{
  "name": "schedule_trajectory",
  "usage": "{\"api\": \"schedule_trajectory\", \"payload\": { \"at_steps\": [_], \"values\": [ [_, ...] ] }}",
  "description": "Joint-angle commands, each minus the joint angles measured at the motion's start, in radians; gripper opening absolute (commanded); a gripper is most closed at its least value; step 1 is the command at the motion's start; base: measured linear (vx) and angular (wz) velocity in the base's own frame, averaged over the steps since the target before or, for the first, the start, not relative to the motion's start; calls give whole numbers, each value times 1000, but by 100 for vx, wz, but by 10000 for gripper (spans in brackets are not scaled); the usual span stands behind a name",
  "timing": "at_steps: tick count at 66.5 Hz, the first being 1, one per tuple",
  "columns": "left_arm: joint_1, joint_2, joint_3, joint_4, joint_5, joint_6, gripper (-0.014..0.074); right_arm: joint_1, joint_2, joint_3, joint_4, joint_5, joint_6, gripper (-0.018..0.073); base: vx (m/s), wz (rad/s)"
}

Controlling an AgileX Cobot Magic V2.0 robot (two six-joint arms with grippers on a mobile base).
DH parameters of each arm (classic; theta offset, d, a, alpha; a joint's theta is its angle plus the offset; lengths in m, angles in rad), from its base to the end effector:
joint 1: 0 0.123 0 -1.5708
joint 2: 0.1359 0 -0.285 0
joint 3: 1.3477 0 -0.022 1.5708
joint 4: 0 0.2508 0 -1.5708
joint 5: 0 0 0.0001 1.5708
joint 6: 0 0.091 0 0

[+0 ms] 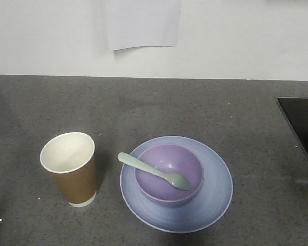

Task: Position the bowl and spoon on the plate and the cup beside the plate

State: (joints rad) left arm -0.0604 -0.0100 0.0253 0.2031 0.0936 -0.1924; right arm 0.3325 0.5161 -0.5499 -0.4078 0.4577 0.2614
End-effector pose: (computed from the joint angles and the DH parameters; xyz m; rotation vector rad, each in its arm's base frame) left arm 0.0568 -0.0017 0.1968 0.0412 1.5901 -0.0244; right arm 0.1047 0.0192 0.3212 -0.2898 1.8470 -0.0104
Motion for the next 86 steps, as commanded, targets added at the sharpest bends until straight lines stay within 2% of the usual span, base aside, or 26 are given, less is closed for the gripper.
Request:
{"api": "schedule_trajectory", "payload": {
  "at_steps": [1,10,22,38,46,52,62,67,78,86],
  "values": [
    [-1,-5,-7,2,-75,-12,-8,-5,11,-5,-19,-80,0,-6,0,0],
    [-1,-5,-7,2,-75,-12,-8,-5,-15,95,9,-93,0,-6,0,0],
    [-1,-5,-7,3,-75,-12,-8,-19,-153,272,158,-107,0,-6,0,0],
    [-1,-5,-7,3,-75,-12,-8,-118,-321,503,177,-246,-3,-6,0,0],
    [-1,-5,-7,3,-75,-12,-8,-161,-417,582,235,-318,-11,-6,0,0],
    [-1,-5,-7,3,-75,-12,-8,-201,-479,579,282,-272,-71,-6,0,0],
    [-1,-5,-7,3,-75,-12,-8,-295,-539,582,408,-297,-235,-6,0,0],
    [-1,-5,-7,3,-75,-12,-8,-324,-538,582,436,-321,-281,-6,0,0],
    [-1,-5,-7,3,-75,-12,-8,-347,-538,582,429,-458,-302,-6,0,0],
    [-1,-5,-7,3,-75,-12,-8,-356,-538,582,428,-490,-302,-6,0,0]
  ]
}}
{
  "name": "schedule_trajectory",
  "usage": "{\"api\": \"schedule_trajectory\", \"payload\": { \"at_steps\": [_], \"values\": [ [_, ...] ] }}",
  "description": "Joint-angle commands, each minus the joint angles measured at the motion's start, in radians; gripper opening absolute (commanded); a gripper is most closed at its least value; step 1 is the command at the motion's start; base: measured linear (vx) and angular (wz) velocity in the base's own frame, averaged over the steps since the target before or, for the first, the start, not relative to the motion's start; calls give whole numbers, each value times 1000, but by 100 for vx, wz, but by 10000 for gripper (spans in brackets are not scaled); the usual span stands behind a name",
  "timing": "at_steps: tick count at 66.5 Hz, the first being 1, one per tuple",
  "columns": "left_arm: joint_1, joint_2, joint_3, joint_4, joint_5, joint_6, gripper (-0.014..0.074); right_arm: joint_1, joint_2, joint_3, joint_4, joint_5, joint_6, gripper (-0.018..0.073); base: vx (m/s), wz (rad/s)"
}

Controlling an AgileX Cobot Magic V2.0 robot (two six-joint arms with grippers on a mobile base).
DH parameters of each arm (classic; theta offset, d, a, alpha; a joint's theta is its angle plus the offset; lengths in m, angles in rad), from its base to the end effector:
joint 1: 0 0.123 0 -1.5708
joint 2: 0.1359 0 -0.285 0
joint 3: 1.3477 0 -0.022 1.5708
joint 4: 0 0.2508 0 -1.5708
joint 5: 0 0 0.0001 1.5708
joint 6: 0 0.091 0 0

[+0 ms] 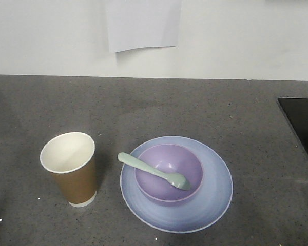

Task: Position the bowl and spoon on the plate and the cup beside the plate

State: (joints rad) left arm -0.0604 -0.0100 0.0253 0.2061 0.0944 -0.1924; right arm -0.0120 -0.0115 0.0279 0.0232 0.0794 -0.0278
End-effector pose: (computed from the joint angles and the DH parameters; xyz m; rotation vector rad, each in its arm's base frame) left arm 0.0568 -0.0017 0.1968 0.0432 1.5908 -0.0218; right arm 0.0568 -0.0005 0.1972 0.0043 1.5794 -0.0116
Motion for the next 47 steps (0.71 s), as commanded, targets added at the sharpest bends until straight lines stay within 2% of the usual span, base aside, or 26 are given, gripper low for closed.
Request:
{"api": "schedule_trajectory", "payload": {
  "at_steps": [1,15,47],
  "values": [
    [-1,-5,-7,0,-75,-12,-8,-13,-10,4,-3,-112,-13,-6,0,0],
    [-1,-5,-7,0,-75,-12,-8,-45,-10,4,-2,-139,-6,-6,0,0],
    [-1,-5,-7,0,-75,-12,-8,-45,-10,4,-2,-141,-6,-6,0,0]
  ]
}}
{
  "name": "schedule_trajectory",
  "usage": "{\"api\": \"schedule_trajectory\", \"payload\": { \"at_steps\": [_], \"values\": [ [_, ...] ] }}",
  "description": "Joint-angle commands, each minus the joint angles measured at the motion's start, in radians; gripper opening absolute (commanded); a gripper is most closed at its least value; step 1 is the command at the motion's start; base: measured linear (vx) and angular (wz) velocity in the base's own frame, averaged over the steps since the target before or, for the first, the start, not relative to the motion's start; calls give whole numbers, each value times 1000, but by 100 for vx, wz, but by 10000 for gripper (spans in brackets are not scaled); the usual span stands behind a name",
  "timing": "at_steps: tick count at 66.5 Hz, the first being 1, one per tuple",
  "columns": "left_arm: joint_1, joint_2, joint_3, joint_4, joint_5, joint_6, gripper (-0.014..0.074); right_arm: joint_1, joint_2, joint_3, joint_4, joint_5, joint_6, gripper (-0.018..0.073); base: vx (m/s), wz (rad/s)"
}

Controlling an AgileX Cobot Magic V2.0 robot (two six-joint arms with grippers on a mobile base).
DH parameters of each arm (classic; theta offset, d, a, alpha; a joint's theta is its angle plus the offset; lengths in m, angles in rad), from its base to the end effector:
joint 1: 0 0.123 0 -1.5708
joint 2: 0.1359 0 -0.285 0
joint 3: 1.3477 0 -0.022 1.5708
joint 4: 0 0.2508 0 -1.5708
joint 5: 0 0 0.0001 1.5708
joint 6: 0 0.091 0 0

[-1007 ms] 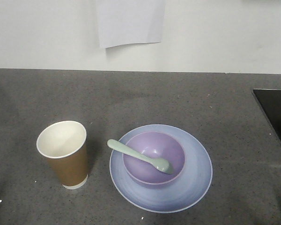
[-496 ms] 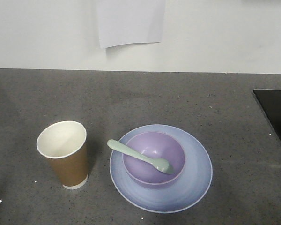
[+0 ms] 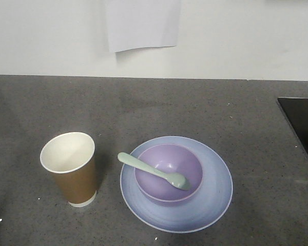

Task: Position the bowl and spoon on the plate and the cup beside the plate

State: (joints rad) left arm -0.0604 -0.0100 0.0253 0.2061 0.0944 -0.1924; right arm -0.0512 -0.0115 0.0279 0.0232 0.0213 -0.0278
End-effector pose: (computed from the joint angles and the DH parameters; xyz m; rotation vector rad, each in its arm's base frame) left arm 0.0568 -0.0017 0.1968 0.0432 1.5908 -0.0218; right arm 0.0566 -0.0029 0.2025 0.0350 1.5211 -0.0442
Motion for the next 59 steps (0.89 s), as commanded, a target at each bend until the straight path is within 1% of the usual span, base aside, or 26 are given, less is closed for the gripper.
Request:
{"api": "schedule_trajectory", "payload": {
  "at_steps": [1,59],
  "values": [
    [-1,-5,-7,0,-75,-12,-8,-6,-10,4,-2,-82,-6,-6,0,0],
    [-1,-5,-7,0,-75,-12,-8,-6,-10,4,-2,-82,-6,-6,0,0]
  ]
}}
